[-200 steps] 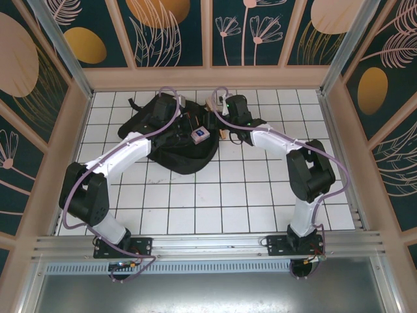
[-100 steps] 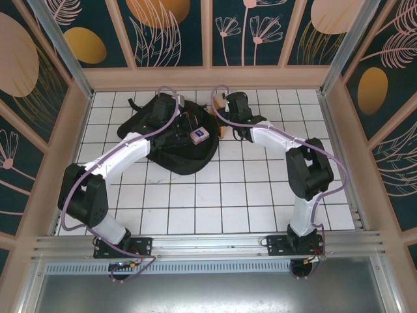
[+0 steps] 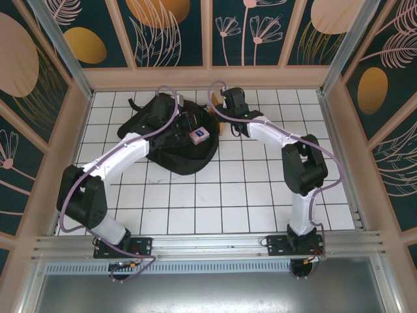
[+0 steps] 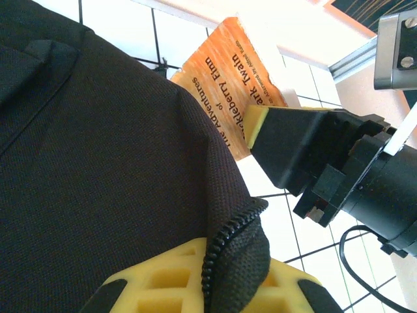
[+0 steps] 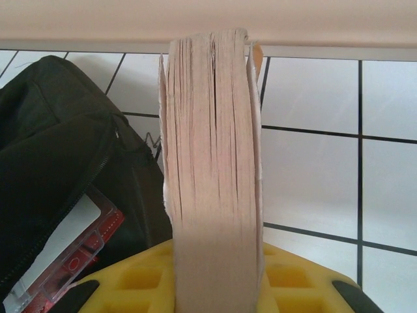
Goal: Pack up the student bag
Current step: Pick up the book from the center of the table, then place the book in the student bag.
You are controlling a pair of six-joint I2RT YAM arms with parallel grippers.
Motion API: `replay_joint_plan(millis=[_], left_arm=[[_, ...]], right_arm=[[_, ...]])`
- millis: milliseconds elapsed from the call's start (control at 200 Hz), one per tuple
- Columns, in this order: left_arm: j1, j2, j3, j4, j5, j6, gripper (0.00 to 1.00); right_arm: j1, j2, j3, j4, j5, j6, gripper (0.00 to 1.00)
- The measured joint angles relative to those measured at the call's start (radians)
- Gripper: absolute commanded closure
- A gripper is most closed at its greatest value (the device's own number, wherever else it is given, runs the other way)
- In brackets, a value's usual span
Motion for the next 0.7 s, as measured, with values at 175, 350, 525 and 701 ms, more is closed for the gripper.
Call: replay_joint_plan(millis=[175, 350, 525, 701], left_arm=[[0.000, -0.010, 0.001, -0.009, -0.017, 0.011, 1.00], [0.000, -0.019, 0.024, -0.031, -0.018, 0.013, 1.00], [0.000, -0.039, 0.087, -0.085, -0.021, 0.013, 1.00], [0.000, -0.054, 0.190, -0.161, -0.024, 0.013, 1.00]], right_arm=[[-0.003, -0.122, -0.013, -0.064, 0.063, 0.029, 1.00], [-0.010, -0.385, -0.073, -0.088, 0.085, 0.121, 1.00], [-0.014, -0.605, -0.172, -0.087, 0.049, 0.271, 1.00], [-0.014, -0.713, -0.332, -0.091, -0.021, 0.460, 1.00]])
